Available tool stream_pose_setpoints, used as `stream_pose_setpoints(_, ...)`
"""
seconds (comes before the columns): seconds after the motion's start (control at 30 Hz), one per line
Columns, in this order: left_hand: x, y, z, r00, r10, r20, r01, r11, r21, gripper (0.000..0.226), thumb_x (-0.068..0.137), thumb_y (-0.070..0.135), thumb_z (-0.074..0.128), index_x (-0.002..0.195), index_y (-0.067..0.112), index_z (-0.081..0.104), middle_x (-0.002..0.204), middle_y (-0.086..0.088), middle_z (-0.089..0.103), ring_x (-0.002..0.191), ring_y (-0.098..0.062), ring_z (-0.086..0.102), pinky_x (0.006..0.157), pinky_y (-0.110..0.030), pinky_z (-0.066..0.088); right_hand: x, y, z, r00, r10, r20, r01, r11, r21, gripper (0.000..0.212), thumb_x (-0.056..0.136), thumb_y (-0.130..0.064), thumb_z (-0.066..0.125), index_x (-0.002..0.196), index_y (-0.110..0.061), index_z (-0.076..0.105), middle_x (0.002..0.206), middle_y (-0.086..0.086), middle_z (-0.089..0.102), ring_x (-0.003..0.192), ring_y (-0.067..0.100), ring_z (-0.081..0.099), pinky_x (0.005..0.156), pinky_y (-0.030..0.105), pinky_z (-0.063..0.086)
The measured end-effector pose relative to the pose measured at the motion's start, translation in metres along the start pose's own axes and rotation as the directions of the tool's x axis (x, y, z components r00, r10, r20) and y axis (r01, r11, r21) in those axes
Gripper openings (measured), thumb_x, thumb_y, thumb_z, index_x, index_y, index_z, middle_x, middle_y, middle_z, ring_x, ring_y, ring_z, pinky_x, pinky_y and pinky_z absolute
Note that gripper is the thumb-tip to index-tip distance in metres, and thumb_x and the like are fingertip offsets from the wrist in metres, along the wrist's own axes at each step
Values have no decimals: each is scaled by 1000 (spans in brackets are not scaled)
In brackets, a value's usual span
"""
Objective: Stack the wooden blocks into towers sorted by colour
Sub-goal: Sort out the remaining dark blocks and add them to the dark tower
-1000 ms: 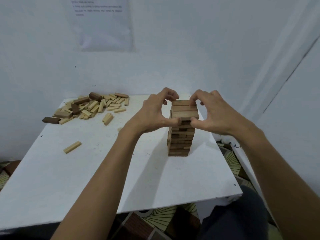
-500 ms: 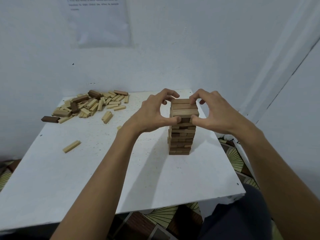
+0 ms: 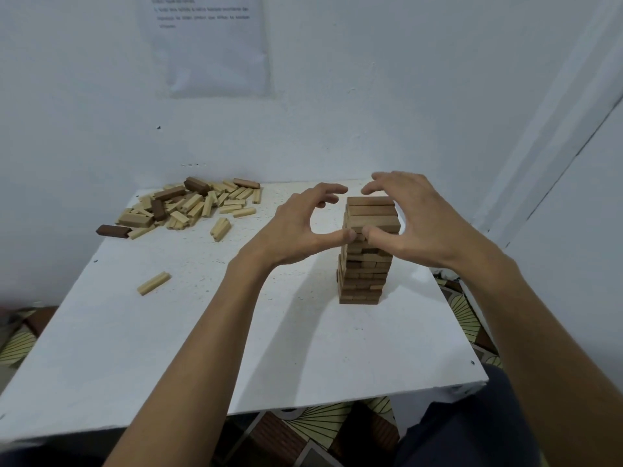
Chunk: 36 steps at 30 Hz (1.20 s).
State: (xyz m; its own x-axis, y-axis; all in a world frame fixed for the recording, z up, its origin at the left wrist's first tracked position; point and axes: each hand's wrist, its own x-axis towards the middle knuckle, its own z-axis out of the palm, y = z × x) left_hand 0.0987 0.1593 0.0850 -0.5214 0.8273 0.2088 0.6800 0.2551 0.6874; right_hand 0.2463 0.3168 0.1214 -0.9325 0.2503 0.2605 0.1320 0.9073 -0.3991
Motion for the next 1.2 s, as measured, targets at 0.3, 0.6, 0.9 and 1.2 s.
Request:
stream_pose_setpoints(0.3,-42,-56,-53,983,-96,-159,95,995,-15,46,88,44,68,130,35,54,127,18,57,117,2,52,88,-13,38,43,-76,37,990,-139,19,140,988,-73,55,97,-42,47,149,-27,36,157,-10,32,148,8,15,114,36,26)
stream_pose_setpoints(0.6,-81,-164,-107,912,-260,-317,309,944,115,30,91,32,65,121,27,62,122,8,61,110,-10,55,93,-33,45,125,-127,157,964,-222,148,214,975,65,48,100,-33,46,145,-19,44,152,-1,42,139,19,35,112,38,35)
stream_pose_setpoints(0.9,-90,-276,-146,720,-403,-565,601,769,217,32,90,22,58,121,24,63,130,-6,52,116,-30,51,95,-47,43,232,-158,278,941,-270,205,263,963,60,44,100,-26,46,141,-13,49,135,9,58,123,35,50,102,47,42)
stream_pose_setpoints(1.2,-86,-325,-151,673,-439,-595,683,677,273,37,97,28,46,134,24,52,139,-10,43,121,-35,43,100,-47,32,265,-174,343,935,-346,76,355,911,-212,33,99,-33,47,127,-27,63,117,11,64,109,39,49,101,48,35)
